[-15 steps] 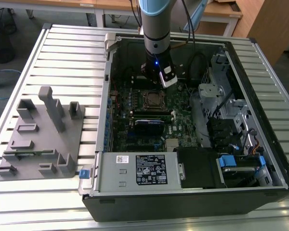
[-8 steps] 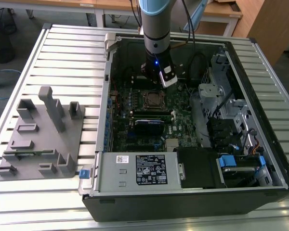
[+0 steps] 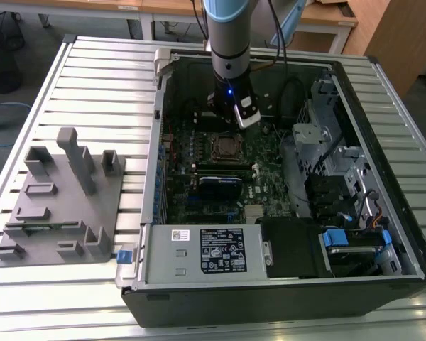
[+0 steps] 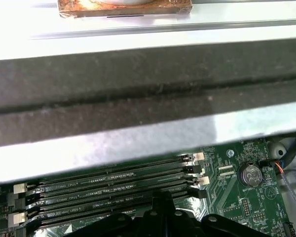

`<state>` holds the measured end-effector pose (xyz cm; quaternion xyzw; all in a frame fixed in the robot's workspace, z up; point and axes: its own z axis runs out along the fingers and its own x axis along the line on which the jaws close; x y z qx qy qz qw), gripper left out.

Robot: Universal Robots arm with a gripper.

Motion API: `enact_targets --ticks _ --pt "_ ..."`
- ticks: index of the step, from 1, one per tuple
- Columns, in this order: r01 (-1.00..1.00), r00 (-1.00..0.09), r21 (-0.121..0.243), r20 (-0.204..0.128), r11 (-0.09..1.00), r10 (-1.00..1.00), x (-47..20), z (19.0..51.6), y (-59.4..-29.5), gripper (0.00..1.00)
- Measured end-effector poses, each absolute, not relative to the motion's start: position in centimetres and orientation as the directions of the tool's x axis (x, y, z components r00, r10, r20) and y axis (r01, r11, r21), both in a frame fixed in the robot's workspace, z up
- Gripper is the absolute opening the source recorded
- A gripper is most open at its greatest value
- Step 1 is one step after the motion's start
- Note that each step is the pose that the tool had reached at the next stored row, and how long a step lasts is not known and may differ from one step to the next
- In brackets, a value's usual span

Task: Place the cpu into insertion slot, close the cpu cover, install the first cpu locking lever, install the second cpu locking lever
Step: 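Install the first cpu locking lever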

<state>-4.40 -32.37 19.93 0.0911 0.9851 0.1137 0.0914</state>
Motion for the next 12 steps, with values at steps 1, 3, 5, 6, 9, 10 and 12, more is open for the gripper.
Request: enact_targets --ticks 1,3,5,6,9,10,12 --pt "0.159 -0.967 0.241 -0.160 0.957 0.201 -4.42 19.93 -32.33 0.11" --pt "0.159 -0.966 0.241 -0.160 0.957 0.201 -4.47 19.91 -32.27 0.11" --pt "0.160 -0.966 0.241 -0.160 0.957 0.202 -4.52 19.89 -32.23 0.11" --pt "0.160 -0.966 0.241 -0.160 0.957 0.202 -4.55 19.88 -32.21 0.11" --pt "0.162 -0.966 0.241 -0.161 0.957 0.204 -4.64 19.85 -32.19 0.11" --pt "0.162 -0.966 0.241 -0.161 0.957 0.204 -4.67 19.85 -32.19 0.11" --pt "0.163 -0.965 0.241 -0.161 0.957 0.205 -4.72 19.84 -32.17 0.11"
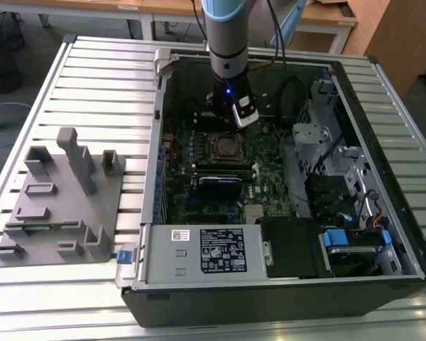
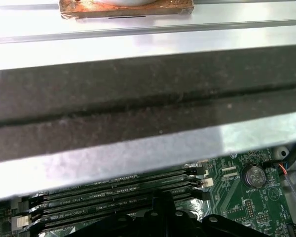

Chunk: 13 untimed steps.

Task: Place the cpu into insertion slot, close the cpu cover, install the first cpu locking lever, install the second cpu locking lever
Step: 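Install the first cpu locking lever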

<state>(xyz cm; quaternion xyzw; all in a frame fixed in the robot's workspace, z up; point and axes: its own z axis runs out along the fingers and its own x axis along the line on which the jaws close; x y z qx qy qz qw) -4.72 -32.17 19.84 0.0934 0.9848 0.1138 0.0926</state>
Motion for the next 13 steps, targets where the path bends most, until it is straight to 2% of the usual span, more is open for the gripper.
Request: enact_targets --ticks 13 --pt "0.184 -0.959 0.263 -0.162 0.947 0.231 -4.79 19.83 -32.03 0.11"
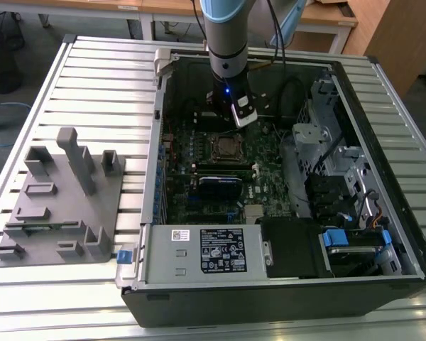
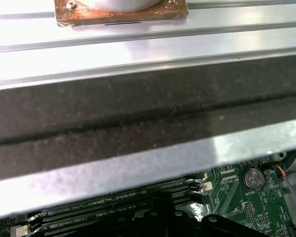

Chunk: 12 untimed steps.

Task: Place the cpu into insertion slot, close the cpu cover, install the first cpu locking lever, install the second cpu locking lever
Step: 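Install the first cpu locking lever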

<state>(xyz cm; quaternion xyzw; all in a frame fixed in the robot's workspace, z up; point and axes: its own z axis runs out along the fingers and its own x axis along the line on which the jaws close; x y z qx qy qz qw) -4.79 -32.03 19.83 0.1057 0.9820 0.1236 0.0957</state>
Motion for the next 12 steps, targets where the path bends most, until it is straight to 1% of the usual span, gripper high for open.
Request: enact_targets --ticks 3,12 --pt "0.186 -0.958 0.269 -0.163 0.945 0.235 -4.85 19.83 -32.01 0.11" --pt "0.187 -0.958 0.269 -0.163 0.945 0.235 -4.89 19.84 -32.02 0.11"
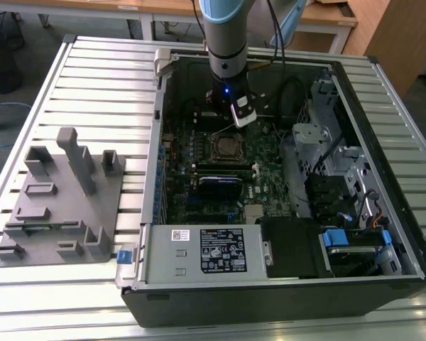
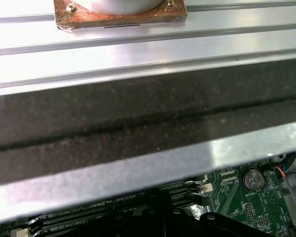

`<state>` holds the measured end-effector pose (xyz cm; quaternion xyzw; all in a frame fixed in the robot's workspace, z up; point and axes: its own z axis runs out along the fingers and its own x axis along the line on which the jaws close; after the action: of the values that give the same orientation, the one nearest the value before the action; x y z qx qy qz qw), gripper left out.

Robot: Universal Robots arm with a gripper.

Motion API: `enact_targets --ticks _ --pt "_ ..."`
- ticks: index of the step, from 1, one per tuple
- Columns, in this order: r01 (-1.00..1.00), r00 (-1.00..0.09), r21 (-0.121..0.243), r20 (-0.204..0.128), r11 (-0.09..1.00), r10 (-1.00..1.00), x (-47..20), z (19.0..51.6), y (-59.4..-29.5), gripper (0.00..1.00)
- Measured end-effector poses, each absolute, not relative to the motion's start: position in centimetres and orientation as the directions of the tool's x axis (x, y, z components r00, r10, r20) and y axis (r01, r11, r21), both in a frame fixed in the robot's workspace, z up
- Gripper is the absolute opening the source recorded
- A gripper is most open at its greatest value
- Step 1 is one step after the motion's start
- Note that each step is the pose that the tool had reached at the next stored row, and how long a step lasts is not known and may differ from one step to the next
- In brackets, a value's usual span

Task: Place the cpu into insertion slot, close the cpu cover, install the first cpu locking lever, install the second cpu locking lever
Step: 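Install the first cpu locking lever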

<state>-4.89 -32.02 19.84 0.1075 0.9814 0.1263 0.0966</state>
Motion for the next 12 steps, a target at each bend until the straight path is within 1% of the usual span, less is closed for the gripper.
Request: enact_targets --ticks 12 --pt "0.187 -0.958 0.268 -0.162 0.945 0.235 -4.9 21.0 -32.0 0.11"
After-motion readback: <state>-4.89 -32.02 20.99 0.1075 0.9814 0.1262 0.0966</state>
